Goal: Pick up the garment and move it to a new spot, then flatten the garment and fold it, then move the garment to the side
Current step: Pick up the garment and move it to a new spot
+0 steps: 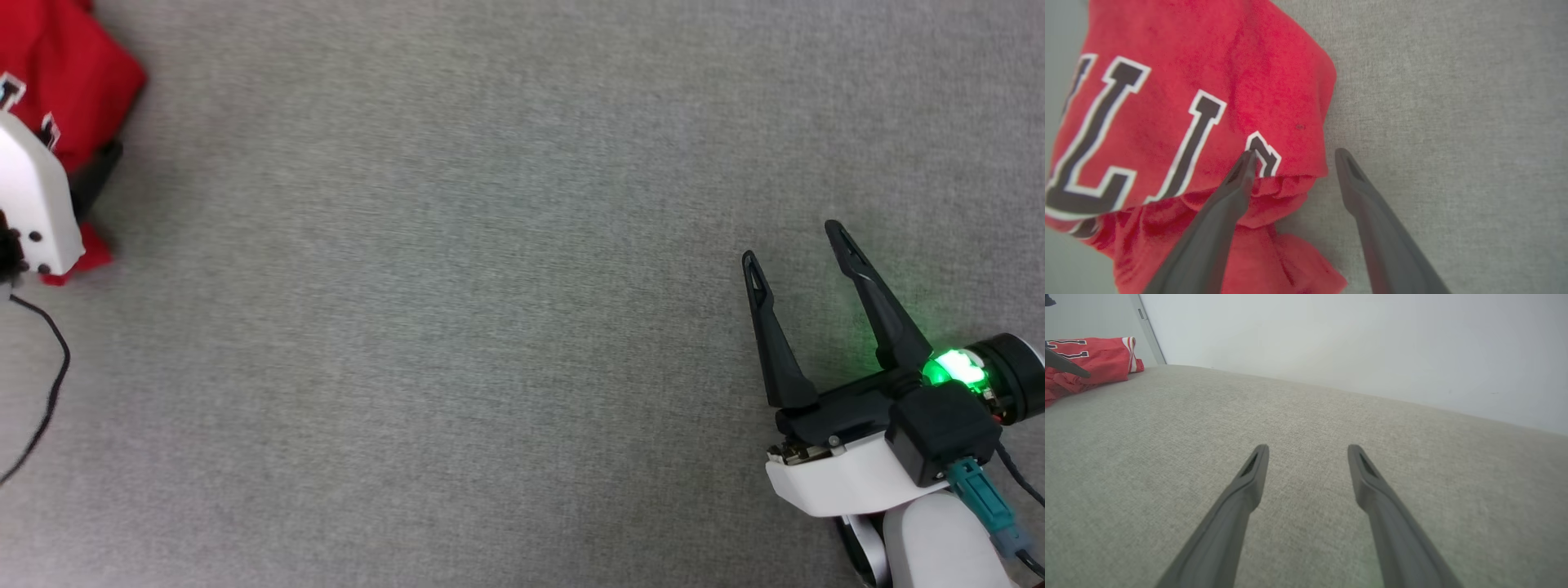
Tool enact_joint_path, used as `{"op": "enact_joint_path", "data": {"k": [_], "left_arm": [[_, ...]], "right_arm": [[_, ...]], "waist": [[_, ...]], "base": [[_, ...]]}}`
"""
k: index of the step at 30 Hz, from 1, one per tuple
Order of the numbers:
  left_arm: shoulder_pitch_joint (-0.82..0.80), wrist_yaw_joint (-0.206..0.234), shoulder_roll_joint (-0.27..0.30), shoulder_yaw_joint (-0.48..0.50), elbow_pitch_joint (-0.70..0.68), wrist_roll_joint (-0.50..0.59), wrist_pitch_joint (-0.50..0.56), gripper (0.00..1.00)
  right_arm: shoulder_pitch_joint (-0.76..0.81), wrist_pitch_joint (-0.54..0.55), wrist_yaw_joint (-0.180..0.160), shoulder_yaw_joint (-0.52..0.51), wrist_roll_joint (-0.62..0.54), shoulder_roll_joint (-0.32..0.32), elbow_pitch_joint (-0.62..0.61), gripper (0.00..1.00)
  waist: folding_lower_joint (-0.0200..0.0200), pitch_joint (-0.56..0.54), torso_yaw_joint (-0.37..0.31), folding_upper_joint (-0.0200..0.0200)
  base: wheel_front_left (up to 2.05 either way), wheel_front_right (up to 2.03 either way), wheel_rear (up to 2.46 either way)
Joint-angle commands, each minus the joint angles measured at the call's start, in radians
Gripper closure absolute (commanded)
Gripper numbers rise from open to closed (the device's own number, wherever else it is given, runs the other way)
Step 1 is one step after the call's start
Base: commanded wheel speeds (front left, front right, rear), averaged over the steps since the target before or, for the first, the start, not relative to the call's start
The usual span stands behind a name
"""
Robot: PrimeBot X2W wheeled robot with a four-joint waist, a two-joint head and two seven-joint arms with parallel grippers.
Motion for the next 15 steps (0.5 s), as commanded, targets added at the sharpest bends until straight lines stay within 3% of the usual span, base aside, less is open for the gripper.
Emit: {"op": "enact_joint_path", "data": {"k": [1, 5, 6, 8, 9, 15], "left_arm": [[-0.014, 0.0, 0.009, -0.021, 0.017, -0.033, 0.028, 0.0], [-0.036, 0.0, 0.036, -0.068, 0.073, -0.081, 0.065, 0.04], [-0.035, 0.0, 0.036, -0.087, 0.082, -0.093, 0.081, 0.17], [-0.026, 0.0, 0.031, -0.121, 0.099, -0.124, 0.109, 0.91], [-0.022, -0.001, 0.027, -0.137, 0.099, -0.139, 0.118, 1.0], [-0.026, -0.003, 0.032, -0.18, 0.087, -0.194, 0.051, 1.0]], "right_arm": [[-0.014, -0.002, 0.0, 0.001, -0.003, 0.0, -0.007, 0.0], [-0.018, -0.002, 0.0, -0.003, -0.008, 0.003, -0.01, 0.0], [-0.018, -0.002, 0.0, -0.004, -0.008, 0.004, -0.01, 0.0], [-0.019, -0.002, 0.0, -0.007, -0.009, 0.005, -0.009, 0.0], [-0.02, -0.002, 0.0, -0.009, -0.01, 0.005, -0.008, 0.0], [-0.026, -0.002, 0.0, -0.008, -0.011, 0.01, 0.007, 0.0]], "waist": [[-0.0002, 0.028, -0.023, 0.0], [-0.0002, 0.049, -0.034, 0.0], [-0.0002, 0.053, -0.035, 0.0], [-0.0002, 0.057, -0.036, 0.0], [-0.0002, 0.059, -0.036, 0.0], [-0.0002, 0.035, -0.03, 0.0]], "base": [[0.0, 0.0, 0.0], [0.0, 0.0, 0.0], [0.0, 0.0, 0.0], [0.0, 0.0, 0.0], [0.0, 0.0, 0.0], [0.0, 0.0, 0.0]]}}
